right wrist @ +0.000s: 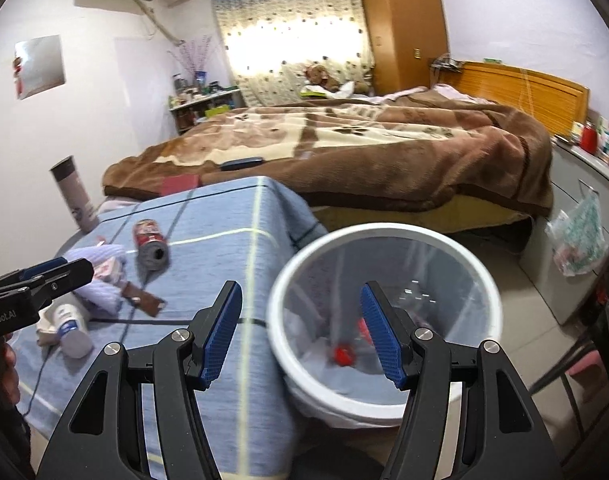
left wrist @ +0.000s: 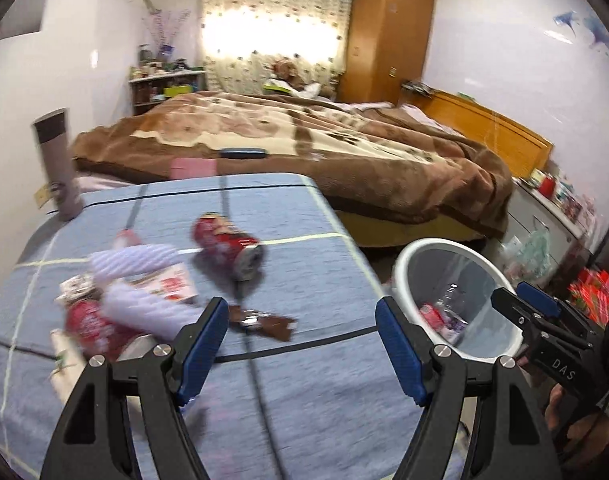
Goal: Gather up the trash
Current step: 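Grasp the cloth bag with the left tool while the right tool grasps the brown wrapper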
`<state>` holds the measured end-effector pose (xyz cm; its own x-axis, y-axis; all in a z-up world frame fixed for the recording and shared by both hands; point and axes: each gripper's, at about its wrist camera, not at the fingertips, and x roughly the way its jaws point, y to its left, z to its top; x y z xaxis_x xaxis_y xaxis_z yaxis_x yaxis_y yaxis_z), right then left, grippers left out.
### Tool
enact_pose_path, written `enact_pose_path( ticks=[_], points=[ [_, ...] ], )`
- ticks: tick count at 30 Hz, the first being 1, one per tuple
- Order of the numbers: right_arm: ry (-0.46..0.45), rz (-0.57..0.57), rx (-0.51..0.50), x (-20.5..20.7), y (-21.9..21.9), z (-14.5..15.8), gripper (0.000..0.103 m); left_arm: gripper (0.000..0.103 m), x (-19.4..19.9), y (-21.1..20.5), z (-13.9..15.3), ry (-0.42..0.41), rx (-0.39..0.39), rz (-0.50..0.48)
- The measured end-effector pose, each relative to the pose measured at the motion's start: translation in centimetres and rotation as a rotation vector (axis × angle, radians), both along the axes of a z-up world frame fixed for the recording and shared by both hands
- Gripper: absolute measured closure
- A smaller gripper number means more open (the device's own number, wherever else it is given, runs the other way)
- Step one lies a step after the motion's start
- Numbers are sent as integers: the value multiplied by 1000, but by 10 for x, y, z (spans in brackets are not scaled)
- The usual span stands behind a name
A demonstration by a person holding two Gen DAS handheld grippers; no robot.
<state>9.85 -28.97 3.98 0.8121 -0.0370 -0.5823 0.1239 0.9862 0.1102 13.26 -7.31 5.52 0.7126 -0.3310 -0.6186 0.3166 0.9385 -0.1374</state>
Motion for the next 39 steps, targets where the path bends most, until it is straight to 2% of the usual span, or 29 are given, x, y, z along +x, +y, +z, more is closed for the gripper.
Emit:
enact_pose_path(
  ticks=[3, 6, 9, 13, 22, 30, 32, 34, 37, 39],
  points=[
    [-6, 42, 3, 2, 15, 0, 40, 25, -5, 26, -3, 3, -3, 52],
    [-7, 87, 8, 6, 28, -2, 40, 24, -7, 51, -7, 3, 26, 125],
    [1, 125, 4, 11, 43, -4, 40, 24, -9, 76, -12, 18, 5, 164],
    [14, 178, -3, 18, 62, -8, 40, 24, -13, 109, -19, 22, 17, 249],
    [62, 268, -41, 36, 98, -18, 40, 23, -20, 160, -36, 77, -25, 344],
    [142, 356, -63, 60, 120, -33, 40, 20, -18, 186, -53, 108, -47, 415],
    [175, 378, -58, 68, 123, -37, 40, 19, -12, 190, -60, 145, -65, 418],
    [192, 390, -64, 73, 125, -41, 40, 19, -5, 192, -71, 200, -126, 394],
    [219, 405, -96, 81, 129, -47, 40, 19, -1, 188, -78, 215, -94, 422],
    [240, 427, -91, 87, 131, -50, 40, 19, 5, 187, -85, 255, -133, 405]
  ],
)
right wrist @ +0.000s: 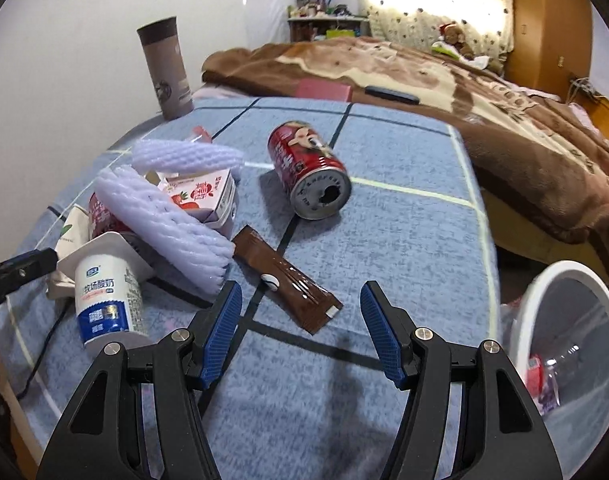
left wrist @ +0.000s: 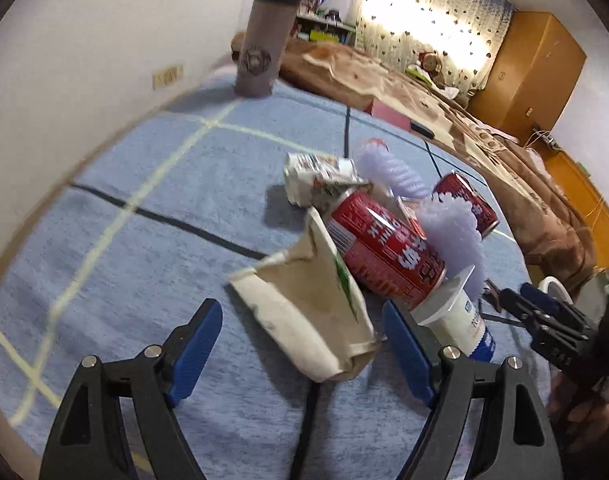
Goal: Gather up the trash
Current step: 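Grasp the cloth bag with the left tool while the right tool grasps the brown wrapper, then carry the cloth bag and brown wrapper over the white mesh bin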
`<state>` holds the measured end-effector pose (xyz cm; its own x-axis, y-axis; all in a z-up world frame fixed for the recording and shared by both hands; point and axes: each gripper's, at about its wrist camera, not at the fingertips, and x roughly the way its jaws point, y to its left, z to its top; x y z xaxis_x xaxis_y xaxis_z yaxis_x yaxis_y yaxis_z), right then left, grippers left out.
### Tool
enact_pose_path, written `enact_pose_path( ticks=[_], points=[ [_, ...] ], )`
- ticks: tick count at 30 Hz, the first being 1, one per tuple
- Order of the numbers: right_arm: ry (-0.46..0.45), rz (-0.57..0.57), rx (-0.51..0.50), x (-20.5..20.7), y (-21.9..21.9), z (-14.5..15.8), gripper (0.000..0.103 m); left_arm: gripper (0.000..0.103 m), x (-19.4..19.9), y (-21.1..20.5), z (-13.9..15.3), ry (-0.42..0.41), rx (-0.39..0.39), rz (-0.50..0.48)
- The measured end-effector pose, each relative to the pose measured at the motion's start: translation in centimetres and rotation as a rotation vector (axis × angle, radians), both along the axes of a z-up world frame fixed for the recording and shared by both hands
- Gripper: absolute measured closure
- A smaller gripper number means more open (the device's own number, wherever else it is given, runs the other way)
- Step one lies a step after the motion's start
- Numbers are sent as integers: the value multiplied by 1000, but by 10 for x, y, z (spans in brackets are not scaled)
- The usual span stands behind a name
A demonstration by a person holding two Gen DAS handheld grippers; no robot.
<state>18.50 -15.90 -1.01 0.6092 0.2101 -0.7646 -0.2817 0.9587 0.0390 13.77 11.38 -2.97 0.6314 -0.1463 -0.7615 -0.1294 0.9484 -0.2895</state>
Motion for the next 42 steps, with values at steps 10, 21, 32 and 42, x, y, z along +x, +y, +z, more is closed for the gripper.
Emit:
enact_pose_path(
  ticks=[10, 21, 32, 42],
  points=[
    [10, 99, -79, 9, 16, -6, 40, 19, 10, -6, -14, 46, 55, 13],
    [49, 121, -78, 17, 19, -13, 40, 20, 10, 19, -13, 62, 93, 35],
    [37, 126, -63, 14, 24, -11, 81, 26, 19, 25, -14, 34, 50, 32],
    [40, 93, -2, 11, 17, -11, 82, 48, 14, 24, -11, 17, 39, 34]
  ],
)
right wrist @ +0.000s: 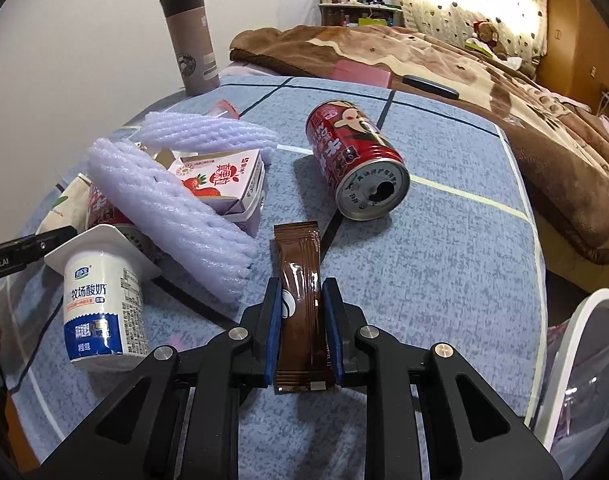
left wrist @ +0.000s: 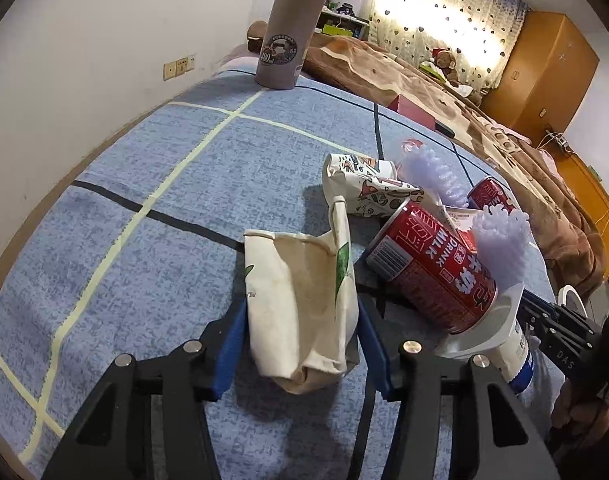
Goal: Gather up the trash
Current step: 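Carry the cloth bag and brown wrapper over the white mesh bin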
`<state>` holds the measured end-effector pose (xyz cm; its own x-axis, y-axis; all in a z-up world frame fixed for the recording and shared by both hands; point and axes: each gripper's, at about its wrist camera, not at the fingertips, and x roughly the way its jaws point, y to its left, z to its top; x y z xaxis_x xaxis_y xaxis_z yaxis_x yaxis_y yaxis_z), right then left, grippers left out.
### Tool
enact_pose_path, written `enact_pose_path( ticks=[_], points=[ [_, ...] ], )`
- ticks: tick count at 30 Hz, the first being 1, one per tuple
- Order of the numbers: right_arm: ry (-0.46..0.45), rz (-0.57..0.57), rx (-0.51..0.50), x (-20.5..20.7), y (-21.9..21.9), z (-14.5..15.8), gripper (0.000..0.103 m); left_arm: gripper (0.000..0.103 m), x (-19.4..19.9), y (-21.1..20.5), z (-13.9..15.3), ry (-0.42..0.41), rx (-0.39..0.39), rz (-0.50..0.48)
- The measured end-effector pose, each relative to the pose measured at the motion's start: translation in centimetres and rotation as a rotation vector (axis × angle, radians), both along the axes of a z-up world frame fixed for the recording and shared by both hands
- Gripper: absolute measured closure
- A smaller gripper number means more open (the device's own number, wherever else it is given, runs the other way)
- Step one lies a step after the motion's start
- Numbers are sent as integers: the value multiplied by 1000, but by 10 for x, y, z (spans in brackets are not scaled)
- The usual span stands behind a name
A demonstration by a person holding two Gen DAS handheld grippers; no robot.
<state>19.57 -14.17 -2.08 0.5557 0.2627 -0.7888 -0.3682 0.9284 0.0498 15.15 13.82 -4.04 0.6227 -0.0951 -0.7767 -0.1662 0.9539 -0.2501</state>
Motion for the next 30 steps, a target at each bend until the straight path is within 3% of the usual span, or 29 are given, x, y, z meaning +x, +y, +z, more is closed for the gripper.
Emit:
enact_pose_path(
  ticks=[13, 23, 30],
  points=[
    [-41, -61, 89, -11, -16, 12, 83, 49, -14, -19, 30, -85, 78, -36],
    [-83, -130, 165, -26, -37, 27, 83, 48, -18, -60, 57, -160, 132, -132],
    [-141, -196, 183, -40, -58, 41, 83, 49, -17, -92, 70, -200, 122, -199]
  ],
)
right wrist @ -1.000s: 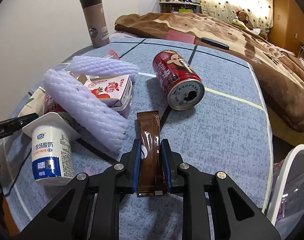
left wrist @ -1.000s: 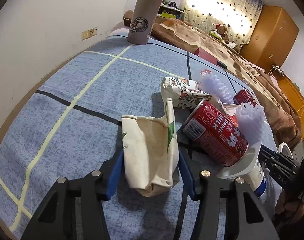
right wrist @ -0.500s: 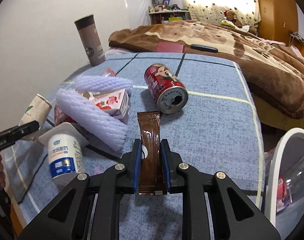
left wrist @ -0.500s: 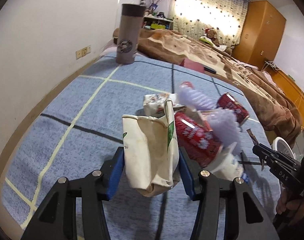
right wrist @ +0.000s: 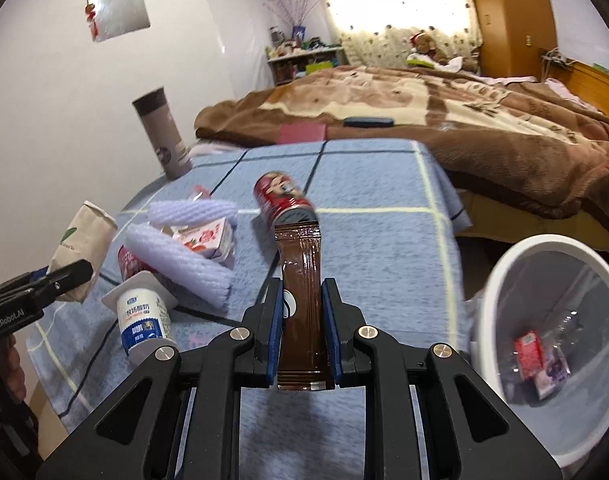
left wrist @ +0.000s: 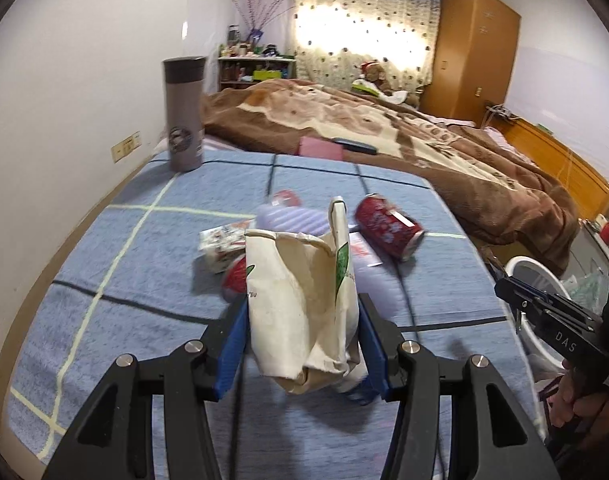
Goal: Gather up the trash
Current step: 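Carry the cloth bag and brown wrapper over the white mesh bin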
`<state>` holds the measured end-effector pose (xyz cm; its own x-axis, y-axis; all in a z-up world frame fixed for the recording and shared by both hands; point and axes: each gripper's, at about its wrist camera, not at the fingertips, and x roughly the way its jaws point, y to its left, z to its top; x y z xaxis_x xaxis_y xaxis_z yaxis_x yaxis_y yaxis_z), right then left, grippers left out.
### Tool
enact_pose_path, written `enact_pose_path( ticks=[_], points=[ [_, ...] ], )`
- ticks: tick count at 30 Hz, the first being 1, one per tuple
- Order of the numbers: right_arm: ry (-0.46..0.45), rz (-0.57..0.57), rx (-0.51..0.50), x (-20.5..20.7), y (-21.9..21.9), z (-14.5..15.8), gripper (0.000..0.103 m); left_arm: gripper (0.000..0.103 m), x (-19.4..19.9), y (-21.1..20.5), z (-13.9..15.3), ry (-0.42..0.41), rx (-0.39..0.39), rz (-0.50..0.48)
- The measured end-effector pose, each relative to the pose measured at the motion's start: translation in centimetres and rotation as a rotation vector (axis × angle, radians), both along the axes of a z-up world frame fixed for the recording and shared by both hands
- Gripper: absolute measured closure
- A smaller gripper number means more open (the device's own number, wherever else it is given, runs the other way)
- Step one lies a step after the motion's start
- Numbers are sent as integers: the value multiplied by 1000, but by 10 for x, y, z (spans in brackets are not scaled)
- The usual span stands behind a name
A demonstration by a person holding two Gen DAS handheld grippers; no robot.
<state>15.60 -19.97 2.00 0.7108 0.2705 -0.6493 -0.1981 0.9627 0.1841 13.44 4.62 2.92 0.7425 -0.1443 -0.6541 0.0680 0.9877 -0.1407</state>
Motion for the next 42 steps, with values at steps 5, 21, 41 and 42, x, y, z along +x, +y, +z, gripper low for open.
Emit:
enact_pose_path(
  ticks=[5, 21, 41, 42],
  points=[
    [-27, -46, 2, -12, -19, 7, 83, 49, 2, -30, 7, -21, 9, -70],
    [-87, -267, -25, -45, -88, 25, 83, 48, 5, -143, 21, -50, 21, -314],
    [-11, -462, -70, -60, -157, 5, 83, 48, 7, -264, 5, 13, 37, -563],
    [-2, -469, -84, -58, -159, 2, 83, 48, 9, -268, 2, 22, 41, -567]
  ],
)
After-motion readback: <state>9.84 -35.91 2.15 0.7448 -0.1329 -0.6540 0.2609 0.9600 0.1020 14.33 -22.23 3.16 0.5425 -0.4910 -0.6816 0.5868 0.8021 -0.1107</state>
